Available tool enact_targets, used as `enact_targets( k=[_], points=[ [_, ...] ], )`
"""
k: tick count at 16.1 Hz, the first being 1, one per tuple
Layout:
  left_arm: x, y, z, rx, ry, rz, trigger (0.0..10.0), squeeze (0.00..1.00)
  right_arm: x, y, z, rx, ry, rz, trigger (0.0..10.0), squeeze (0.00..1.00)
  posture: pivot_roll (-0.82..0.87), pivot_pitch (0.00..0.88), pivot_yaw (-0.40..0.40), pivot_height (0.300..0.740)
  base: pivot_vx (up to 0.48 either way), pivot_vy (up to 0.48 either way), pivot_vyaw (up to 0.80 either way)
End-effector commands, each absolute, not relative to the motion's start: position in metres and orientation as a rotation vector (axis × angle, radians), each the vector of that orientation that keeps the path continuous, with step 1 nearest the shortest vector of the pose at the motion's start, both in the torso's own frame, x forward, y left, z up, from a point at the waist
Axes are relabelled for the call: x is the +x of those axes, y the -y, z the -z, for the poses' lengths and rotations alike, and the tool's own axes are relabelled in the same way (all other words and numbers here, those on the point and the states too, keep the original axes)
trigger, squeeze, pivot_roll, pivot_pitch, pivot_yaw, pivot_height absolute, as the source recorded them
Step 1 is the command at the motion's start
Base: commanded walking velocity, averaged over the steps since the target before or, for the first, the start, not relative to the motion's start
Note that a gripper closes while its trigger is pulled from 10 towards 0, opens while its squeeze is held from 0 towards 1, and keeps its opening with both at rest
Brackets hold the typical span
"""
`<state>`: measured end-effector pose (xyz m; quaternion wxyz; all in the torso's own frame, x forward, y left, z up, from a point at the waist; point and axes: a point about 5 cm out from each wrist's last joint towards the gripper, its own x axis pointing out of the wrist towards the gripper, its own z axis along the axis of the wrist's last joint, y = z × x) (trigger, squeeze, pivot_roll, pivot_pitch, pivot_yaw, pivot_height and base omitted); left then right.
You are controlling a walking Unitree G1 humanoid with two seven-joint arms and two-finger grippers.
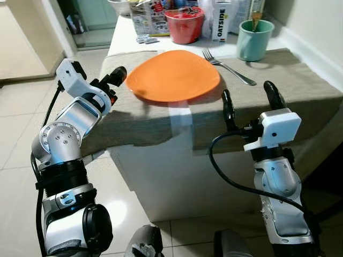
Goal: Setting the table
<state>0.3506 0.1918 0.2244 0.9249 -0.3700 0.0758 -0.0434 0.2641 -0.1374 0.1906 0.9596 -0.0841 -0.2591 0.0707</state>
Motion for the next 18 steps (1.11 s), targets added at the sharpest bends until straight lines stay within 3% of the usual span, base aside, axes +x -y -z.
enact_targets(
  k=[1, 3, 4, 5, 6, 7, 8, 9, 10, 14, 17, 18],
  points=[
    [0.352, -0.194, -0.227, -0.765, -0.167, 0.078, 10.0, 0.0, 0.264, 0.135, -0.19, -0.175, 0.521, -0.153, 10.0, 0.0, -0.12, 0.0, 0.109, 0.666, 0.0, 0.0, 0.0],
    [0.353, -0.193, -0.229, -0.726, -0.154, 0.079, 10.0, 0.0, 0.264, 0.135, -0.19, -0.175, 0.52, -0.154, 10.0, 0.0, -0.12, 0.0, 0.111, 0.666, 0.0, 0.0, 0.0],
    [0.353, -0.195, -0.235, -0.603, -0.102, 0.074, 10.0, 0.0, 0.263, 0.134, -0.19, -0.175, 0.519, -0.154, 10.0, 0.0, -0.12, 0.0, 0.112, 0.666, 0.0, 0.0, 0.0],
    [0.352, -0.193, -0.244, -0.504, -0.043, 0.096, 9.1, 0.0, 0.263, 0.134, -0.189, -0.175, 0.517, -0.154, 10.0, 0.0, -0.12, 0.0, 0.112, 0.666, 0.0, 0.0, 0.0],
    [0.351, -0.193, -0.248, -0.446, -0.016, 0.098, 0.0, 0.0, 0.263, 0.134, -0.188, -0.175, 0.516, -0.155, 10.0, 0.0, -0.12, 0.0, 0.113, 0.666, 0.0, 0.0, 0.0],
    [0.348, -0.186, -0.255, -0.293, 0.038, 0.136, 0.0, 0.0, 0.262, 0.133, -0.187, -0.176, 0.514, -0.156, 10.0, 0.0, -0.12, 0.0, 0.113, 0.666, 0.0, 0.0, 0.0],
    [0.347, -0.185, -0.256, -0.259, 0.047, 0.141, 0.0, 0.0, 0.262, 0.133, -0.187, -0.176, 0.513, -0.156, 10.0, 0.0, -0.12, 0.0, 0.114, 0.666, 0.0, 0.0, 0.0],
    [0.347, -0.182, -0.261, -0.189, 0.089, 0.144, 10.0, 0.0, 0.262, 0.132, -0.186, -0.177, 0.512, -0.157, 10.0, 0.0, -0.12, 0.0, 0.115, 0.666, 0.0, 0.0, 0.0],
    [0.345, -0.178, -0.265, -0.126, 0.126, 0.169, 10.0, 1.0, 0.261, 0.132, -0.186, -0.177, 0.51, -0.158, 10.0, 0.0, -0.12, 0.0, 0.115, 0.666, 0.0, 0.0, 0.0],
    [0.335, -0.16, -0.276, 0.092, 0.259, 0.251, 10.0, 1.0, 0.26, 0.131, -0.184, -0.18, 0.505, -0.16, 10.0, 0.0, -0.12, 0.0, 0.121, 0.666, 0.0, 0.0, 0.0],
    [0.336, -0.158, -0.269, 0.096, 0.24, 0.26, 10.0, 1.0, 0.26, 0.13, -0.182, -0.179, 0.501, -0.157, 10.0, 0.0, -0.12, 0.0, 0.123, 0.666, 0.0, 0.0, 0.0],
    [0.338, -0.159, -0.264, 0.052, 0.225, 0.261, 2.4, 0.0, 0.26, 0.13, -0.182, -0.179, 0.499, -0.159, 10.0, 0.0, -0.12, 0.0, 0.124, 0.666, 0.0, 0.0, 0.0]
  ],
)
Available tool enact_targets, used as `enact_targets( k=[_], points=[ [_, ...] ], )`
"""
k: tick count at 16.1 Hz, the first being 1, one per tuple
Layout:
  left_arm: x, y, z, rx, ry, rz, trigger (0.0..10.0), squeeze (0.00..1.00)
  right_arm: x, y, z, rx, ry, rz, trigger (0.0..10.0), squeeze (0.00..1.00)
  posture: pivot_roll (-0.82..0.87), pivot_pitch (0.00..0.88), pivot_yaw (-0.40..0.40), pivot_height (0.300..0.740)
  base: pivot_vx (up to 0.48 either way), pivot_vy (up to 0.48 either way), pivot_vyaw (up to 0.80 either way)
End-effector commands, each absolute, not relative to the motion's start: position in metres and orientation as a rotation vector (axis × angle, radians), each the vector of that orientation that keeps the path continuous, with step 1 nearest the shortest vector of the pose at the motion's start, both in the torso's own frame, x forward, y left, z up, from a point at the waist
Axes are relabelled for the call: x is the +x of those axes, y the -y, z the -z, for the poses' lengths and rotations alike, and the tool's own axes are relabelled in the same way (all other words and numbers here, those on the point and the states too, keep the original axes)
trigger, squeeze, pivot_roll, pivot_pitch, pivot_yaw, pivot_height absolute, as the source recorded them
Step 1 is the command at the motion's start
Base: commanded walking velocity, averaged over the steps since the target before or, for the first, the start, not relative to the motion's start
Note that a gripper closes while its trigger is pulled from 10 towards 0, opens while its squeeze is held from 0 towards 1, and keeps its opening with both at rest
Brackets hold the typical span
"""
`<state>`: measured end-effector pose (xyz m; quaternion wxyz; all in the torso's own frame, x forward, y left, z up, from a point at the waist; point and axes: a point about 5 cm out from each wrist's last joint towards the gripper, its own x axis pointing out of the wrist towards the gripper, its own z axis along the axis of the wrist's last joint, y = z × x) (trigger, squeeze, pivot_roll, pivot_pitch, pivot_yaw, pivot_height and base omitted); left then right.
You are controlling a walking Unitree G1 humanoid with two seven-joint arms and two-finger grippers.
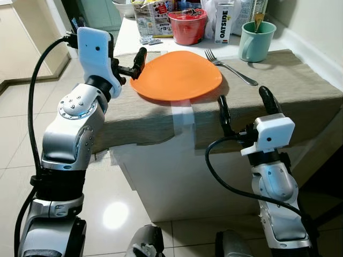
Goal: Setting the table
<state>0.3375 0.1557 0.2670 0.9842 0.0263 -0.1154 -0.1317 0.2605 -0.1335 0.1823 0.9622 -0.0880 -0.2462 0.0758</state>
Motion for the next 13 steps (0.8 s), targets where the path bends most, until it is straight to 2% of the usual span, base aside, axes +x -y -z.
enact_targets(
  k=[1, 6, 7, 10, 13],
  points=[
    [0.336, -0.161, -0.264, 0.015, 0.235, 0.267, 0.0, 0.0, 0.26, 0.13, -0.182, -0.179, 0.499, -0.16, 10.0, 0.0, -0.12, 0.0, 0.124, 0.666, 0.0, 0.0, 0.0],
    [0.338, -0.161, -0.257, 0.097, 0.216, 0.253, 0.0, 0.0, 0.261, 0.13, -0.181, -0.183, 0.496, -0.166, 10.0, 0.0, -0.12, 0.0, 0.119, 0.666, 0.0, 0.0, 0.0],
    [0.339, -0.16, -0.255, 0.088, 0.201, 0.25, 10.0, 0.0, 0.261, 0.13, -0.181, -0.184, 0.496, -0.166, 10.0, 0.0, -0.12, 0.0, 0.119, 0.666, 0.0, 0.0, 0.0],
    [0.341, -0.164, -0.254, 0.072, 0.195, 0.223, 10.0, 0.0, 0.262, 0.129, -0.181, -0.168, 0.487, -0.169, 10.0, 0.0, -0.12, 0.0, 0.117, 0.666, 0.0, 0.0, 0.0],
    [0.34, -0.164, -0.253, 0.064, 0.199, 0.221, 10.0, 0.0, 0.265, 0.131, -0.179, -0.179, 0.474, -0.157, 10.0, 0.0, -0.12, 0.0, 0.113, 0.69, 0.0, 0.0, 0.0]
  ],
)
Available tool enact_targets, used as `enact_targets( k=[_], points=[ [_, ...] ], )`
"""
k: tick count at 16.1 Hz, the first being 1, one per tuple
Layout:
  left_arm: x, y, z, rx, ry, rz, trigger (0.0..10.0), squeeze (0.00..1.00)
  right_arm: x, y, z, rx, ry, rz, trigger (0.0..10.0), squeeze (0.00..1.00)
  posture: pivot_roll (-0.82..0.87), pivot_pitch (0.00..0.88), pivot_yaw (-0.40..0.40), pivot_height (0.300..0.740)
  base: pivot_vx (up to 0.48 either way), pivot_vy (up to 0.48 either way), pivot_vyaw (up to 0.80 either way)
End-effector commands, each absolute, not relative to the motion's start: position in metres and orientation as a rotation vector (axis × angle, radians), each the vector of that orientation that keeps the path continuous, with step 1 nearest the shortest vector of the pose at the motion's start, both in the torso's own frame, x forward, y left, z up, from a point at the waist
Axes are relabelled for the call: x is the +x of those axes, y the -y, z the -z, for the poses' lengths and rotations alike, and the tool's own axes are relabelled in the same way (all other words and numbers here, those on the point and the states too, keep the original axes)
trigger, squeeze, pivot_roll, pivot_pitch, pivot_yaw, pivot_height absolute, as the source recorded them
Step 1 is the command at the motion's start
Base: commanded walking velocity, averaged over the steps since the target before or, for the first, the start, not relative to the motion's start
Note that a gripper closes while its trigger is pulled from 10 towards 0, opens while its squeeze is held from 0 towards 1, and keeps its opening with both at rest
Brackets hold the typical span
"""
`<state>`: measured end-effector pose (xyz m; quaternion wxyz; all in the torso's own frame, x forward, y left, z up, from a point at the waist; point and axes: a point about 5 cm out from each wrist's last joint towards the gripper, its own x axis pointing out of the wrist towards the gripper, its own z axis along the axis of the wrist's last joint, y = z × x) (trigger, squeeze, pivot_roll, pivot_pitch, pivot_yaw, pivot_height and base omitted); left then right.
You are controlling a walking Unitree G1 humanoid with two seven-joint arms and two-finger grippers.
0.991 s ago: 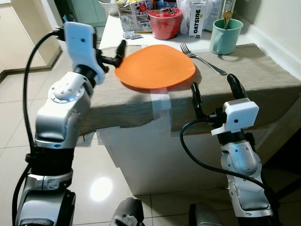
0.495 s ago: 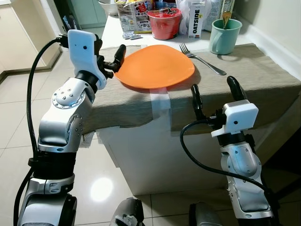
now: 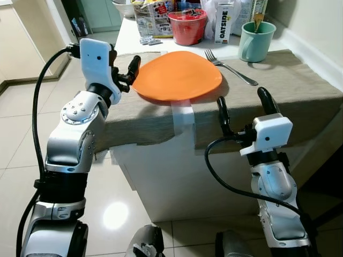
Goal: Setting the table
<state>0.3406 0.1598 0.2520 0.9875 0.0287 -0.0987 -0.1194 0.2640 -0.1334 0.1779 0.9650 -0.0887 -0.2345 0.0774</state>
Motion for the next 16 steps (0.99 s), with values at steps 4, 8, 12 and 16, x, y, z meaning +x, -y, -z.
enact_targets(
  k=[4, 8, 12, 16],
  points=[
    [0.3382, -0.1633, -0.2499, 0.061, 0.195, 0.225, 10.0, 0.0, 0.2652, 0.1315, -0.1774, -0.183, 0.462, -0.164, 10.0, 0.0, -0.12, 0.0, 0.109, 0.728, 0.0, 0.0, 0.0],
    [0.338, -0.1626, -0.2462, 0.018, 0.159, 0.24, 10.0, 0.0, 0.2648, 0.1311, -0.1764, -0.182, 0.46, -0.167, 10.0, 0.0, -0.11, 0.0, 0.108, 0.74, 0.0, 0.0, 0.0],
    [0.3375, -0.1623, -0.2458, 0.052, 0.16, 0.242, 10.0, 0.0, 0.2653, 0.1305, -0.1769, -0.179, 0.462, -0.169, 10.0, 0.0, -0.11, 0.0, 0.105, 0.74, 0.0, 0.0, 0.0],
    [0.3371, -0.1661, -0.2469, 0.039, 0.175, 0.209, 10.0, 1.0, 0.2663, 0.1325, -0.1766, -0.175, 0.461, -0.151, 10.0, 0.0, -0.11, 0.0, 0.106, 0.74, 0.0, 0.0, 0.0]
  ],
)
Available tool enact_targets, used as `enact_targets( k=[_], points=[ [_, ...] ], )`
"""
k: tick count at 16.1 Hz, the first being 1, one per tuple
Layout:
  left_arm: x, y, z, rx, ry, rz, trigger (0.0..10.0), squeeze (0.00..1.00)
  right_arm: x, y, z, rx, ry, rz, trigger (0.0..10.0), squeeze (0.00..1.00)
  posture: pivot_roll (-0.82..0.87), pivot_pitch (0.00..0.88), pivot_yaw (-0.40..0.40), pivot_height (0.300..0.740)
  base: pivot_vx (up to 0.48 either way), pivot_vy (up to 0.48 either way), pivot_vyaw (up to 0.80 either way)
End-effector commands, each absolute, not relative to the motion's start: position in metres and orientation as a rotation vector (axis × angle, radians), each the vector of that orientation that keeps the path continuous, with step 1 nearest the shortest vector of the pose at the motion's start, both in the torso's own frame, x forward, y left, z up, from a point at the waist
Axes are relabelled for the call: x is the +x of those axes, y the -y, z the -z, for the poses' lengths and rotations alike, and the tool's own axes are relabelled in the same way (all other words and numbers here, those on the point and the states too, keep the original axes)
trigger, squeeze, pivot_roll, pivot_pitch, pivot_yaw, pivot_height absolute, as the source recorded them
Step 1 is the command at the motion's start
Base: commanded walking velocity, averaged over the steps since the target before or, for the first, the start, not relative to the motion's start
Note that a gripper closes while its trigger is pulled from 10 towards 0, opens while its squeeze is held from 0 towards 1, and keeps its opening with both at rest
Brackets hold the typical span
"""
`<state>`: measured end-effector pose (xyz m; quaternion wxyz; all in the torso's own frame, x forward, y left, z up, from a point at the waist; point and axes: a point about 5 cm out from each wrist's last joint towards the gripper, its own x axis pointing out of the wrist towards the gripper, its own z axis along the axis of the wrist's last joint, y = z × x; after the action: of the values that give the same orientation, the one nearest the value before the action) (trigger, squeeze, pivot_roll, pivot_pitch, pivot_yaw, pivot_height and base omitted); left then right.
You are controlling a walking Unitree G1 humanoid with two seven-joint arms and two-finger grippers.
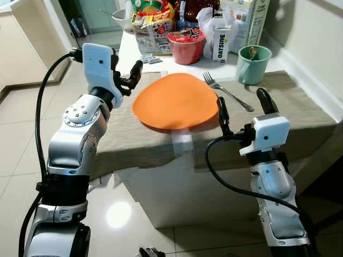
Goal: Setting the table
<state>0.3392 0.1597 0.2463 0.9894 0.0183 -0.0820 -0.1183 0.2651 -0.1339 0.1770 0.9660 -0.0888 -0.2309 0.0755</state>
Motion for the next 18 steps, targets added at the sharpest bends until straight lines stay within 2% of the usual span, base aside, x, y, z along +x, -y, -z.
enact_targets(
  k=[1, 8, 9, 10, 18],
  points=[
    [0.337, -0.166, -0.247, 0.037, 0.174, 0.22, 10.0, 1.0, 0.266, 0.132, -0.176, -0.173, 0.461, -0.153, 10.0, 0.0, -0.11, 0.0, 0.107, 0.74, 0.0, 0.0, 0.0],
    [0.336, -0.159, -0.247, 0.073, 0.17, 0.261, 10.0, 1.0, 0.265, 0.13, -0.176, -0.174, 0.469, -0.161, 10.0, 0.0, -0.11, 0.0, 0.11, 0.74, 0.0, 0.0, 0.0],
    [0.335, -0.158, -0.251, 0.06, 0.202, 0.275, 4.3, 0.78, 0.265, 0.129, -0.176, -0.173, 0.468, -0.161, 10.0, 0.0, -0.11, 0.0, 0.112, 0.74, 0.0, 0.0, 0.0],
    [0.334, -0.155, -0.253, 0.053, 0.206, 0.305, 0.0, 0.0, 0.265, 0.129, -0.176, -0.171, 0.468, -0.161, 10.0, 0.0, -0.11, 0.0, 0.113, 0.74, 0.0, 0.0, 0.0],
    [0.33, -0.157, -0.241, 0.108, 0.181, 0.29, 0.0, 0.0, 0.263, 0.13, -0.175, -0.178, 0.466, -0.167, 10.0, 0.0, -0.12, 0.0, 0.11, 0.74, 0.0, 0.0, 0.0]
  ],
)
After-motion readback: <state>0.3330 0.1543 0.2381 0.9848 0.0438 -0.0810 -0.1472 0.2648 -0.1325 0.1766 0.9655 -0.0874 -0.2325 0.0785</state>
